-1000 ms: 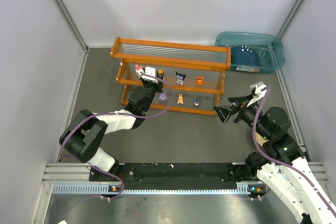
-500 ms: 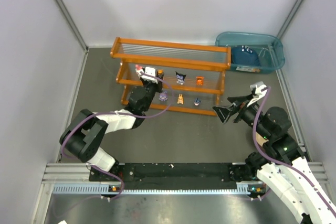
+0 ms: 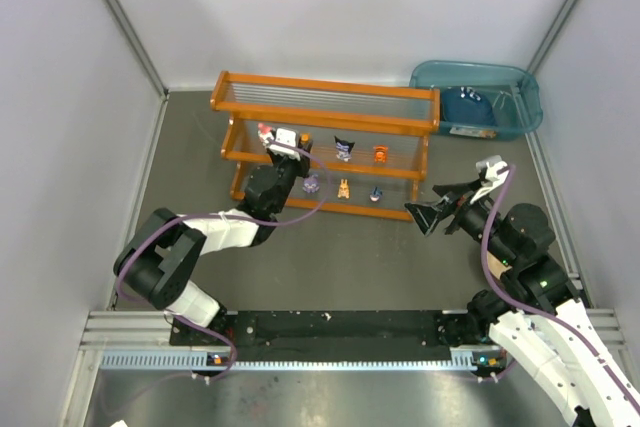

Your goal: Place and organize the plastic toys onto the shelf

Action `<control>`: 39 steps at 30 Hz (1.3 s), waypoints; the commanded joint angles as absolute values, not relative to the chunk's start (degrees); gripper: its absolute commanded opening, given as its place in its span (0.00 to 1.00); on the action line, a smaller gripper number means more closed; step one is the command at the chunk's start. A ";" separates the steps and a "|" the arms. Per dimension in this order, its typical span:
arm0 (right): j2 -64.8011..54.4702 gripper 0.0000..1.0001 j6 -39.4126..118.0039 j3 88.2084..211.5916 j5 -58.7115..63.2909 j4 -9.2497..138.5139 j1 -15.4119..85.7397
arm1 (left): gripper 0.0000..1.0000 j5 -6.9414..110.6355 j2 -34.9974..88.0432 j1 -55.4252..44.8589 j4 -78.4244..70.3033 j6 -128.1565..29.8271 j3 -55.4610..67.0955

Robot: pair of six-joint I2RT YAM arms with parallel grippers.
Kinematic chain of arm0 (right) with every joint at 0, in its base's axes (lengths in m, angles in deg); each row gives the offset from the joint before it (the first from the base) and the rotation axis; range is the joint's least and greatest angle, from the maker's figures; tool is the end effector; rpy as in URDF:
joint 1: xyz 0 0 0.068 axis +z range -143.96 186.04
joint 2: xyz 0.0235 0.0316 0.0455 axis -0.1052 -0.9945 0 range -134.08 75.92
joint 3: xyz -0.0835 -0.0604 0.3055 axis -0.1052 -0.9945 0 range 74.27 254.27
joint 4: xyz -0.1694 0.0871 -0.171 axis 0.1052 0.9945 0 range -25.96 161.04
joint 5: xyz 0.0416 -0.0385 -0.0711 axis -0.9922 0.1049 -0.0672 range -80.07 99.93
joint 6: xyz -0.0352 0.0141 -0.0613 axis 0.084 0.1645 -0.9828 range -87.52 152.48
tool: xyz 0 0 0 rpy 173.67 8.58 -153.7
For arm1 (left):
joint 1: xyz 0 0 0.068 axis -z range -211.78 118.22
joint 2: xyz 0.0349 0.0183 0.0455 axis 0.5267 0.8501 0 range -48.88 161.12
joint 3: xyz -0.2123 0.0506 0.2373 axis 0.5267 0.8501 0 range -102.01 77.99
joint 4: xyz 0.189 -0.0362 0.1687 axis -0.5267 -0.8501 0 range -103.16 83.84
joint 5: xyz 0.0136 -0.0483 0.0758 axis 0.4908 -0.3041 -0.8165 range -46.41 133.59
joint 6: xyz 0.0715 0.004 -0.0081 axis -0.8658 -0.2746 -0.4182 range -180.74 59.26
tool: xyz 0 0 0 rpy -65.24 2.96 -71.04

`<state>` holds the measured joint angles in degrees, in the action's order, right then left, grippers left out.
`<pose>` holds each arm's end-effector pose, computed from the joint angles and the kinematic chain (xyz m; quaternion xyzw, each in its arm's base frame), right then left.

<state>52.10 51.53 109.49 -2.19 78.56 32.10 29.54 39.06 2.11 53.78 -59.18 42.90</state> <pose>0.0722 0.0492 0.3396 -0.1166 0.7162 0.3331 0.6021 0.2834 -0.1730 0.2902 0.0949 0.6566 -0.1494 0.7331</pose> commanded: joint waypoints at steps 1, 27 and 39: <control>51.66 0.99 50.76 109.33 -2.81 76.08 31.96 | 0.31 30.58 39.27 1.88 57.47 -58.37 43.80; 51.92 0.99 50.76 109.60 -3.16 76.17 31.96 | 0.75 31.02 33.65 1.88 52.55 -57.41 42.92; 52.01 0.99 50.59 109.77 -3.43 75.99 31.96 | 0.94 34.34 24.43 1.97 44.82 -57.32 43.44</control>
